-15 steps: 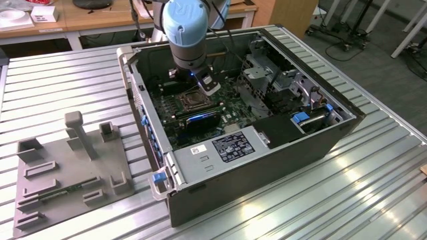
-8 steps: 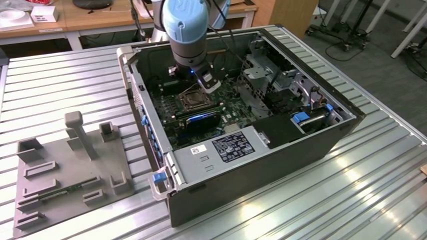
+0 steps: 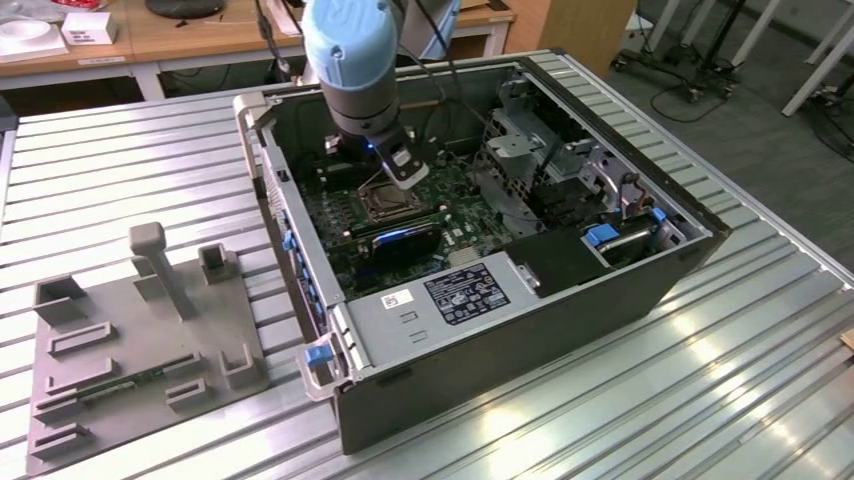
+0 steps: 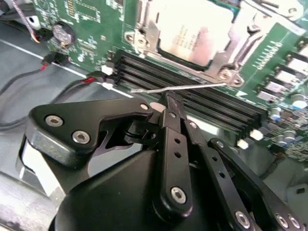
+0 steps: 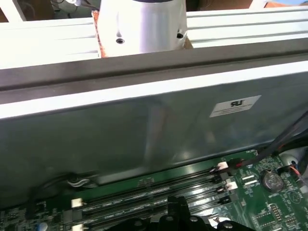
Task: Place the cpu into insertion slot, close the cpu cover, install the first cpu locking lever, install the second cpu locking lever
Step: 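Install the first cpu locking lever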
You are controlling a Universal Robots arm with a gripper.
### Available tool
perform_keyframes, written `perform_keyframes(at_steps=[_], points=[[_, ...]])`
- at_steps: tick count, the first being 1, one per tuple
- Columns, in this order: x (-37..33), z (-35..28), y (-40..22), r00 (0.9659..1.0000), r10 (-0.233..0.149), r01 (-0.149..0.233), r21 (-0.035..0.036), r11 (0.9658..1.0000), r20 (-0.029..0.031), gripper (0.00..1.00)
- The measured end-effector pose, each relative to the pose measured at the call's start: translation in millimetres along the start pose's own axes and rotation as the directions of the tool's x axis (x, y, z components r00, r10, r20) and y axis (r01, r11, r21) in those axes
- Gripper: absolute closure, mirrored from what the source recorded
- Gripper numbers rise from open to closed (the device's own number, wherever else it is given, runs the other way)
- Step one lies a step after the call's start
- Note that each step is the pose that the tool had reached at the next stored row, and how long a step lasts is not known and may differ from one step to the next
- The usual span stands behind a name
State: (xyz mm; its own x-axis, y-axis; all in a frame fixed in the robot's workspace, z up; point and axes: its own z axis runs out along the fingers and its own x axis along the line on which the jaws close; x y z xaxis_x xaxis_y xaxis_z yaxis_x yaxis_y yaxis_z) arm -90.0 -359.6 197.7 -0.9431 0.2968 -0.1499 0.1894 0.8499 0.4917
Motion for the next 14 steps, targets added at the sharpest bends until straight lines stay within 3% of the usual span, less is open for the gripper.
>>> perform_keyframes(at_steps=[9, 14], points=[[-0.8, -8.2, 4.5, 1.0, 0.001, -0.001, -0.0035, 1.0, -0.0005, 0.89], [-2.0, -9.9, 1.4, 1.0, 0.001, -0.001, -0.0034, 1.0, -0.0007, 0.89]])
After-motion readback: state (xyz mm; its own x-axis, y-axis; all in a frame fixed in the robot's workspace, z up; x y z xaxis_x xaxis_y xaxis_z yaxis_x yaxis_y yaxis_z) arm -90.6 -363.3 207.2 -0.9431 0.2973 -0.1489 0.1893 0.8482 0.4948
